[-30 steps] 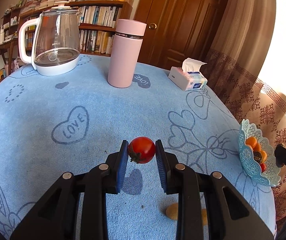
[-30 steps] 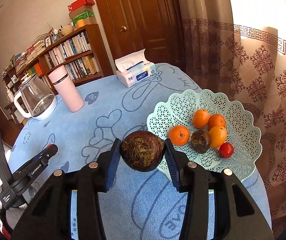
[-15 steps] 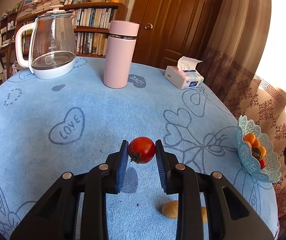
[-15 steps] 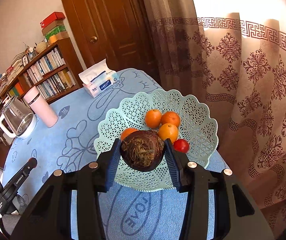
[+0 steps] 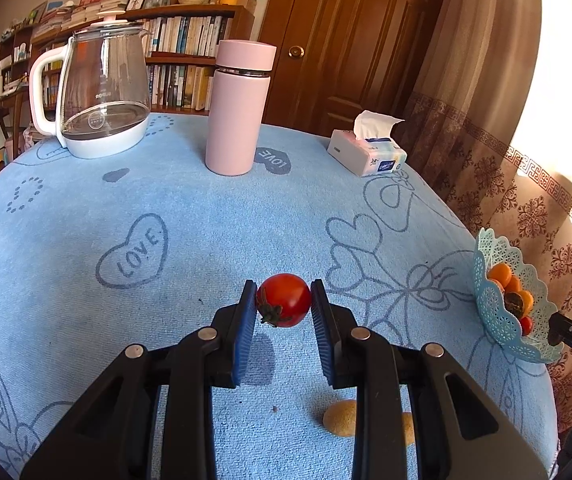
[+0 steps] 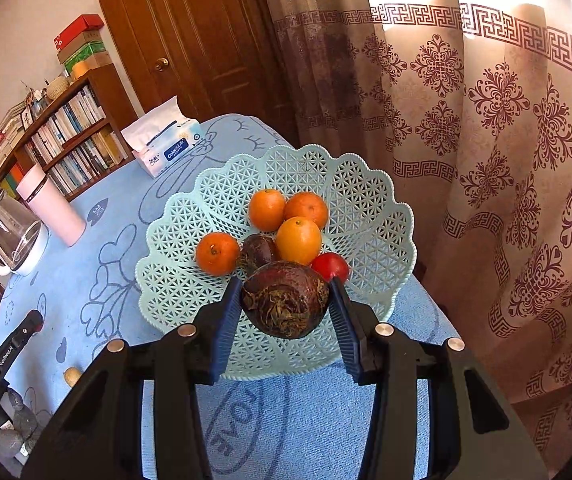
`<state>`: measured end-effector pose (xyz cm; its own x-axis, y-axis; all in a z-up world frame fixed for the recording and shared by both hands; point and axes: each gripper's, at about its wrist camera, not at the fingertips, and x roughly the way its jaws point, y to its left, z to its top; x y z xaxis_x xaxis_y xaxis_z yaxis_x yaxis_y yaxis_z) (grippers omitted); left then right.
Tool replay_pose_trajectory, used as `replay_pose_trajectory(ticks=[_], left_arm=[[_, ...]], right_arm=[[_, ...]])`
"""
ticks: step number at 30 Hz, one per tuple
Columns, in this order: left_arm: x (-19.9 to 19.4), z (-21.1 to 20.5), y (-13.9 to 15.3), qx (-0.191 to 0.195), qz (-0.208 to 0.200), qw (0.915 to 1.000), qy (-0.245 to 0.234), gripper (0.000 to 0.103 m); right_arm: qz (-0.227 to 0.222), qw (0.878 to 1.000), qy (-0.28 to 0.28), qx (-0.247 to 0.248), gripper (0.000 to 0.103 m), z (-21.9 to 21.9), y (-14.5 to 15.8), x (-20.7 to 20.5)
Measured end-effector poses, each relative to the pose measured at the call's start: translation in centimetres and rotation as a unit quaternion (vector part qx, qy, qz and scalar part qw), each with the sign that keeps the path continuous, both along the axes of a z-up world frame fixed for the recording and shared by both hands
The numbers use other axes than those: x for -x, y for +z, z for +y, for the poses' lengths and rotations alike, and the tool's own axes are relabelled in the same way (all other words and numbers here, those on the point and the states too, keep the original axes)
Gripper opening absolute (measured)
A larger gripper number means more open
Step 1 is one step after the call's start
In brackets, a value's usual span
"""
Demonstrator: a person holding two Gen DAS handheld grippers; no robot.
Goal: Organize fruits
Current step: 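Carry the brown fruit with the right gripper into the basket and release, then withdraw the open right gripper from the basket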
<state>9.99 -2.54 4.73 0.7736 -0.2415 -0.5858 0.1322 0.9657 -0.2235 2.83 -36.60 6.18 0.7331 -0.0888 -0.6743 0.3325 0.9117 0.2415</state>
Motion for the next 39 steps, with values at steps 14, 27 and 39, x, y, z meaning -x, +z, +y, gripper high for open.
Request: replay_pose_trajectory(ticks=[14, 27, 39], left_arm=[[-0.1, 0.0, 0.0, 0.001, 0.000, 1.0000, 0.000, 0.028], [-0.1, 0.0, 0.1, -0.003, -0.001, 1.0000, 0.000, 0.028], [0.1, -0.5, 0.0, -0.017, -0.008, 0.9998, -0.001, 0.028]], right_arm=[[-0.011, 1.000, -0.012, 0.001, 0.047, -0.4, 0.5, 0.6], [-0.019, 1.000, -0.016, 0.005, 0.047, -0.6, 0.7, 2.5], [-0.024, 0.999, -0.033, -0.004, 0.047, -2.3, 0.2, 5.3]])
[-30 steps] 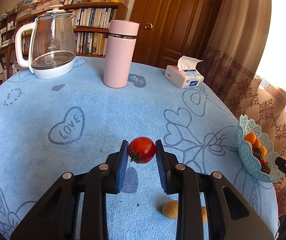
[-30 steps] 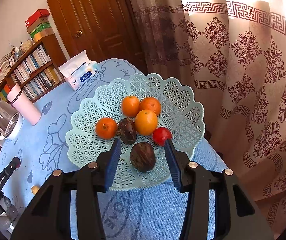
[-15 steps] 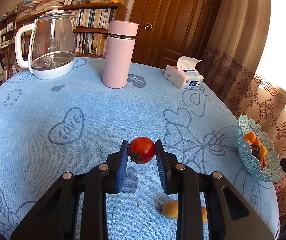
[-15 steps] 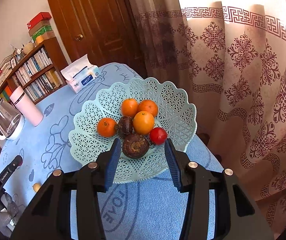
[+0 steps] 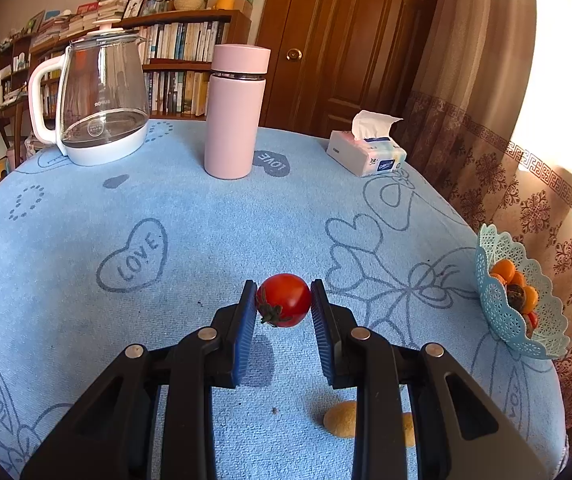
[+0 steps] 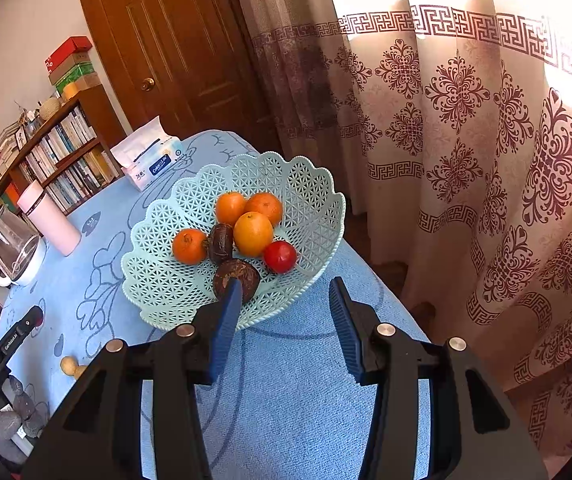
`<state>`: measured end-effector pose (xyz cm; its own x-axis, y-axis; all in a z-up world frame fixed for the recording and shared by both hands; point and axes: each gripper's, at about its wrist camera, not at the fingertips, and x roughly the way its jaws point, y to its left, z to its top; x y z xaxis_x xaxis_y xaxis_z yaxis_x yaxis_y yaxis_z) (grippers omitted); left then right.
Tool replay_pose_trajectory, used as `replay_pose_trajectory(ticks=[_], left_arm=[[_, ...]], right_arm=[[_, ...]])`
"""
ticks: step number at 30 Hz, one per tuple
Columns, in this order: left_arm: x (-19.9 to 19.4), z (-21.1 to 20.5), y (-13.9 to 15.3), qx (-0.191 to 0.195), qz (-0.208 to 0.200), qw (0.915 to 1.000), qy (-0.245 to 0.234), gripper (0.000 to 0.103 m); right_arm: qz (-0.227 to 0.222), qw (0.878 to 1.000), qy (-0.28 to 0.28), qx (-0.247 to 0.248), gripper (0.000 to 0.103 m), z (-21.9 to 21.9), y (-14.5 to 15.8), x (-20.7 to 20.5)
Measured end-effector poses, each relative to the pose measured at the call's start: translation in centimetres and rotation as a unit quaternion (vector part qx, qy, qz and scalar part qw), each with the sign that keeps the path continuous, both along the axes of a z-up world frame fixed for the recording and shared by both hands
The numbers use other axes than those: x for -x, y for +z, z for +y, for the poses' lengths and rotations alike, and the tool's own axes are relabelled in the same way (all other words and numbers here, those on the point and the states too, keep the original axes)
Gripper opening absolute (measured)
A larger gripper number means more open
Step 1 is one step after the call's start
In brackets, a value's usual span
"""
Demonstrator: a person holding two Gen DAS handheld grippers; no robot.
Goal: Organize fruits
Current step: 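Withdraw the open right gripper from the basket, then carry the red tomato with the left gripper into the basket and release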
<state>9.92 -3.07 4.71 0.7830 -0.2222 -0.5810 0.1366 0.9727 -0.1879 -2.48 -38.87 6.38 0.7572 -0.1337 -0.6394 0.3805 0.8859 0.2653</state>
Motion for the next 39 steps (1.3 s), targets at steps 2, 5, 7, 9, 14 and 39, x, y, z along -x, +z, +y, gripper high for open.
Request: replay_pose_trajectory(ticks=[2, 5, 7, 9, 14, 39], left_arm=[[-0.1, -0.1, -0.1, -0.003, 0.001, 1.0000, 0.001, 0.028], [-0.1, -0.1, -0.2, -0.005, 0.001, 1.0000, 0.003, 0.028], [-0.1, -0.1, -0.1, -0.002, 0.003, 1.0000, 0.002, 0.028], [-0.1, -0.2, 0.0, 0.002, 0.007, 1.0000, -0.001, 0.028], [0.7, -1.4, 0.7, 0.011, 0.008, 0.9997, -0.021, 0.028], [2.7, -18.0, 3.1, -0.008, 0.005, 0.9804, -0.197, 0.028]], right_arm=[[0.000, 1.000, -0.004, -0.004, 0.047, -0.4, -0.2, 0.5], [0.001, 1.000, -0.007, -0.013, 0.047, -1.0, -0.7, 1.0], [0.003, 1.000, -0.008, -0.020, 0.047, -1.3, -1.2, 1.3], [0.004, 1.000, -0.007, -0.026, 0.047, -1.5, -1.6, 1.6], [0.012, 0.999, -0.001, -0.040, 0.047, -1.7, -2.8, 1.7], [0.002, 0.997, 0.041, -0.073, 0.047, -1.1, -5.2, 1.5]])
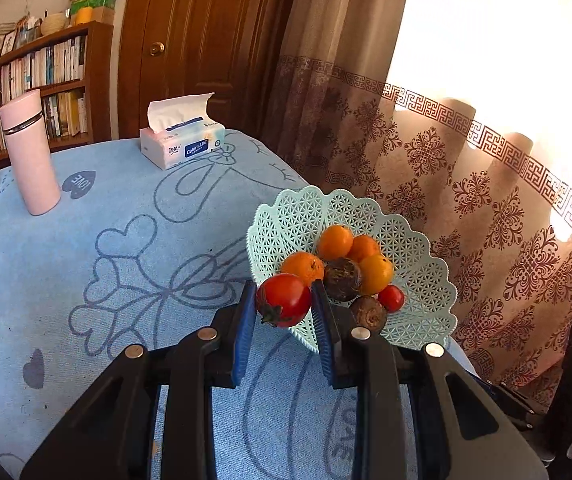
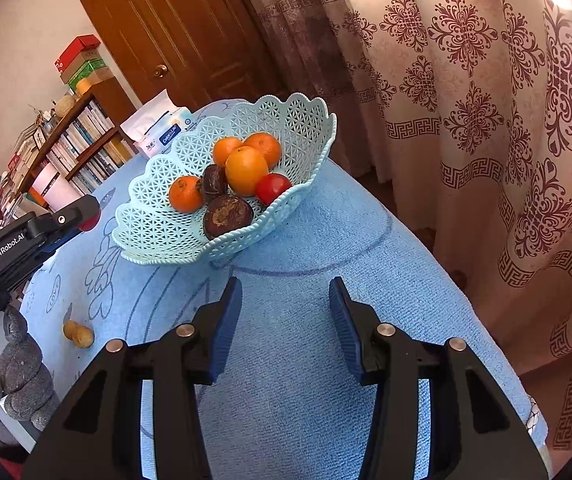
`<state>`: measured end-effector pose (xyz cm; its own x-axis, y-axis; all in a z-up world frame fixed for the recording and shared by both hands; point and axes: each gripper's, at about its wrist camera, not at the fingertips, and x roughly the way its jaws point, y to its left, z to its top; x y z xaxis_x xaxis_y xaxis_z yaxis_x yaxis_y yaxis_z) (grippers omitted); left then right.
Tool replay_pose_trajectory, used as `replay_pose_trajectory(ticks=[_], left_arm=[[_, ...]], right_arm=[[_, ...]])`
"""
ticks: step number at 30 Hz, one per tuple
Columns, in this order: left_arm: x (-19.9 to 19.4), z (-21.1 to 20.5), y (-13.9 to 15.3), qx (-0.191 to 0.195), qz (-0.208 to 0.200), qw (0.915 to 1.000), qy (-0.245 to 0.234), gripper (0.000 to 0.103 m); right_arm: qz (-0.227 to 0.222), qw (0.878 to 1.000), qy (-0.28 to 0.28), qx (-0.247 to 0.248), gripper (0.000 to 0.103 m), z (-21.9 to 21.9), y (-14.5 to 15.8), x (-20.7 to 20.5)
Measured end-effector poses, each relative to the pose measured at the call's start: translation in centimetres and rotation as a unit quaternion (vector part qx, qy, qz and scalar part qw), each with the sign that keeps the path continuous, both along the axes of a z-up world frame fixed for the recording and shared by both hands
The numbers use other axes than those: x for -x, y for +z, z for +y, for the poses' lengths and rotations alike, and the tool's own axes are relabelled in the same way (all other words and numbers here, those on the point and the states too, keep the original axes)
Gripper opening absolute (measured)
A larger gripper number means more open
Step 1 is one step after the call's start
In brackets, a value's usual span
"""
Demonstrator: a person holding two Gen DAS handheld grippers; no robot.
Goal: Organize fruits
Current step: 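Carry the red tomato with the left gripper into the basket and release, then move the left gripper to the brown kiwi on the cloth and close on it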
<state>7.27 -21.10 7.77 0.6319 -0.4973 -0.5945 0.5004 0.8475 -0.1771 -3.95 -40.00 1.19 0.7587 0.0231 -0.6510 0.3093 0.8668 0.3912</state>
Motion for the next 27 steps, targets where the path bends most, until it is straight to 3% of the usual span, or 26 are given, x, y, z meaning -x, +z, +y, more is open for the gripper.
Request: replay_pose_trajectory(ticks=[9, 12, 16, 19, 27], left_arm=[[-0.8, -1.3, -1.1, 0.001, 0.024, 0.9997, -0.006, 0.029], [-0.9, -0.9, -1.2, 0.002, 0.026, 0.9996, 0.000, 0.040], [-0.9, -0.3, -1.2, 0.005, 0.028, 0.9996, 0.006, 0.042], [-0.8, 0.4, -1.1, 0.006, 0.027, 0.9995, 0.012, 0.054], [-0.8, 2.7, -0.9, 0.008, 0.028, 0.9989, 0.037, 0.059]], right_arm=[[0.001, 1.000, 0.006, -0.010, 0.047, 0.0, -0.2, -0.1], [0.002, 1.000, 0.006, -0.009, 0.047, 0.0, -0.2, -0.1], [0.002, 1.000, 0.006, -0.009, 0.047, 0.0, -0.2, -0.1], [0.002, 1.000, 0.006, -0.008, 0.047, 0.0, -0.2, -0.1], [0.002, 1.000, 0.005, -0.006, 0.047, 0.0, -0.2, -0.1]])
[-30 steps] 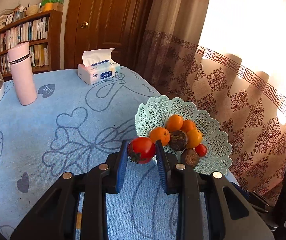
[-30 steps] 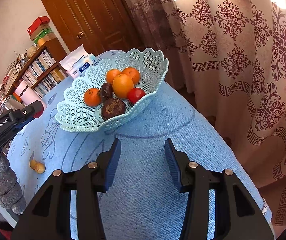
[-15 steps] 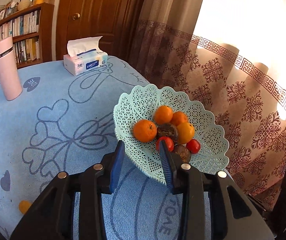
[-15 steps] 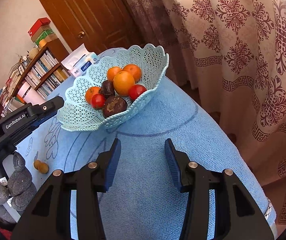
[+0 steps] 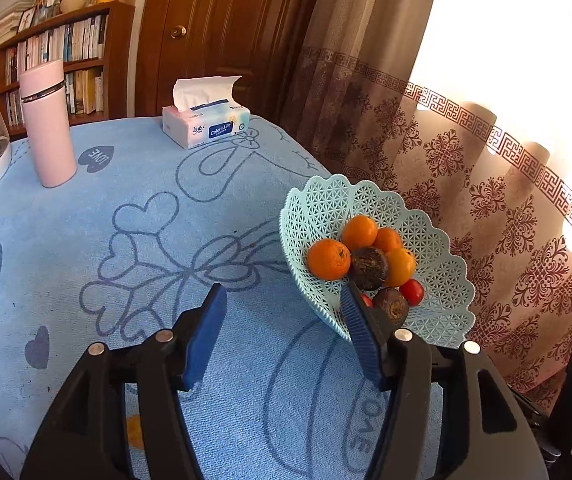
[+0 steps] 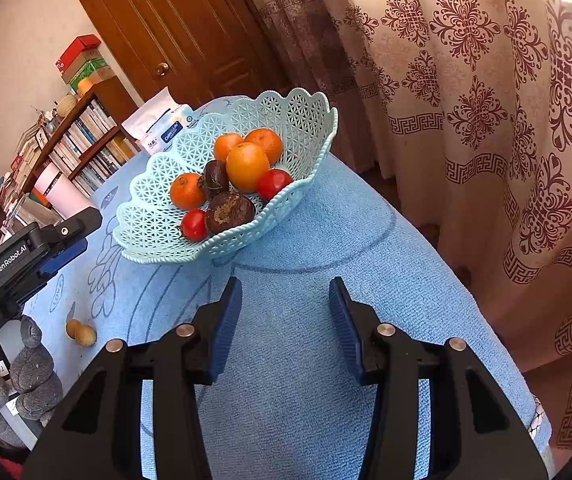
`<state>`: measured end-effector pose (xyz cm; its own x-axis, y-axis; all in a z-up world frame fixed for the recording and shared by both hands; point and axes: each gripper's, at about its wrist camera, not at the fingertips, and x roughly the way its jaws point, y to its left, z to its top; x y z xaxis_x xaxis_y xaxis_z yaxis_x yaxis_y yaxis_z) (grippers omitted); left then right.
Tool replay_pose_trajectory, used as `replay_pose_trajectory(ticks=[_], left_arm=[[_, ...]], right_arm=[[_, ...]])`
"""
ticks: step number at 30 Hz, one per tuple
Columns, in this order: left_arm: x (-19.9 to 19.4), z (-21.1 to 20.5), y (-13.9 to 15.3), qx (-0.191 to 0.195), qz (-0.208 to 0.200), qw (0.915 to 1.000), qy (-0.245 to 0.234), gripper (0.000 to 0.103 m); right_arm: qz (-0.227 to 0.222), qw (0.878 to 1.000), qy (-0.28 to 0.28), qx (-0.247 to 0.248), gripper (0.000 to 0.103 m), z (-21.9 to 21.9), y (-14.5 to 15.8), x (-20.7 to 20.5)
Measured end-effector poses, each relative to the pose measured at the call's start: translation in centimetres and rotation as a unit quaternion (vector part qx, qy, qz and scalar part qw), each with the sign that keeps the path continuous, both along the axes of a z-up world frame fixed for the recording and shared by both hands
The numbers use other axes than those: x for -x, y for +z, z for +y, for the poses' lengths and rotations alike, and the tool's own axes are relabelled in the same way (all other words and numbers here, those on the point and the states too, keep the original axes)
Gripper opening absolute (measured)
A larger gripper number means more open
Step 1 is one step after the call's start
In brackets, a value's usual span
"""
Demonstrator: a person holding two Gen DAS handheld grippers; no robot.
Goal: Organize fruits
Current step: 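Move the left gripper to the brown kiwi on the cloth and close on it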
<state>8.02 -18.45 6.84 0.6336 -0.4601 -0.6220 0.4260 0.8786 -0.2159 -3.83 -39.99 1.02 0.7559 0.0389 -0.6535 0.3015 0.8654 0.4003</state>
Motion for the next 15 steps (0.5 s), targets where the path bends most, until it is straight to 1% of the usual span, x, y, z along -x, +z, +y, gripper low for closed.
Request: replay_pose_trajectory(ticks=[5, 7, 15], left_arm=[[0.0, 2.0, 0.2, -0.001, -0.002, 0.9998, 0.021, 0.060], [0.0, 2.9, 0.2, -0.003, -0.003, 0.9995, 0.030, 0.063], [-0.3, 7.6, 0.0, -0.003, 0.001, 0.9969, 0.079, 0.063]], right_arm=[[0.000, 1.000, 0.000, 0.001, 0.047, 0.0, 0.0, 0.0], [0.001, 1.000, 0.000, 0.000, 0.047, 0.0, 0.0, 0.0], [0.004, 1.000, 0.000, 0.002, 0.047, 0.1, 0.0, -0.1]])
